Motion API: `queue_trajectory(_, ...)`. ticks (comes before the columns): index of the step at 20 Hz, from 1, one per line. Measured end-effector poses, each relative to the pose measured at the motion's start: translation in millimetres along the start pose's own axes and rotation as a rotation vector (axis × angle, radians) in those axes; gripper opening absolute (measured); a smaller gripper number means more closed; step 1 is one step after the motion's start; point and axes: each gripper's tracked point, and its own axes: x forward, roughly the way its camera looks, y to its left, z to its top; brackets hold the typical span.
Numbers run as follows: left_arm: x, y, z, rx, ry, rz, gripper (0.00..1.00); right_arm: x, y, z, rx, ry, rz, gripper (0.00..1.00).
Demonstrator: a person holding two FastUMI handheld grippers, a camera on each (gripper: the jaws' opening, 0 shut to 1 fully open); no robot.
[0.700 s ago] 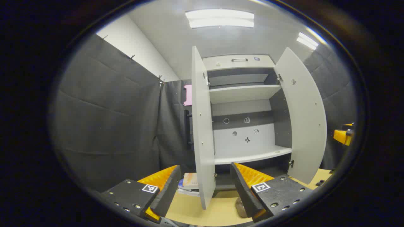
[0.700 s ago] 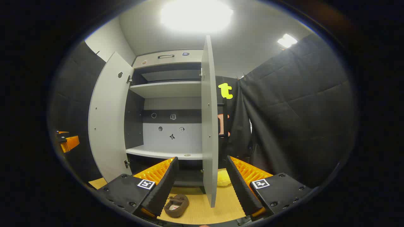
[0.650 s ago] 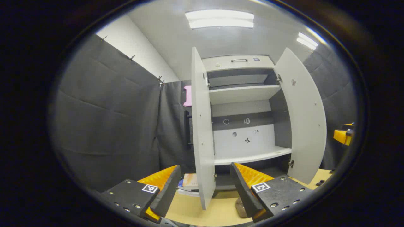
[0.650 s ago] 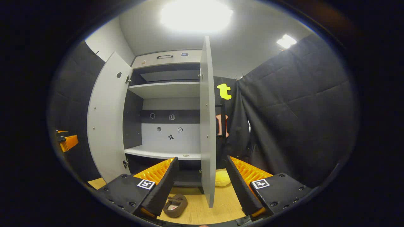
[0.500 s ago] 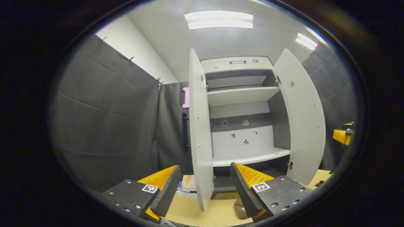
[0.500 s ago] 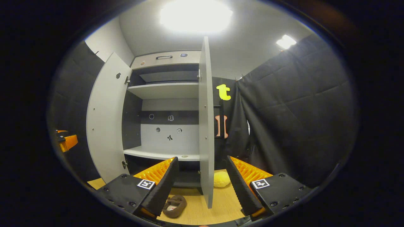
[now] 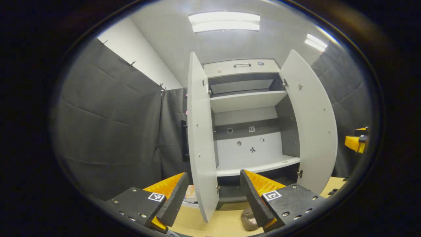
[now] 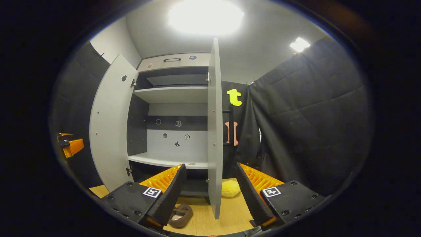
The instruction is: Grab one shoe with the right hand and put it into the shoe cabinet, grab the other shoe with the left hand and put it into the shoe cabinet; then close the right door with the right hand and the left door with the left hand.
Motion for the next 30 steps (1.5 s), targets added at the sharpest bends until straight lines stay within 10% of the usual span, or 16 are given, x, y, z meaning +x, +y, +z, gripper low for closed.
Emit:
queue_trajectory(11, 23, -23, -9, 0.013, 0.002, 0.074, 0.91, 29, 54, -37, 0.013, 0.081, 0.26, 0.95)
queue_trajectory(30, 77, -12, -68, 0.043, 0.079, 0.136, 0.91, 53, 128, -239, 0.002, 0.708, 0.444, 0.96)
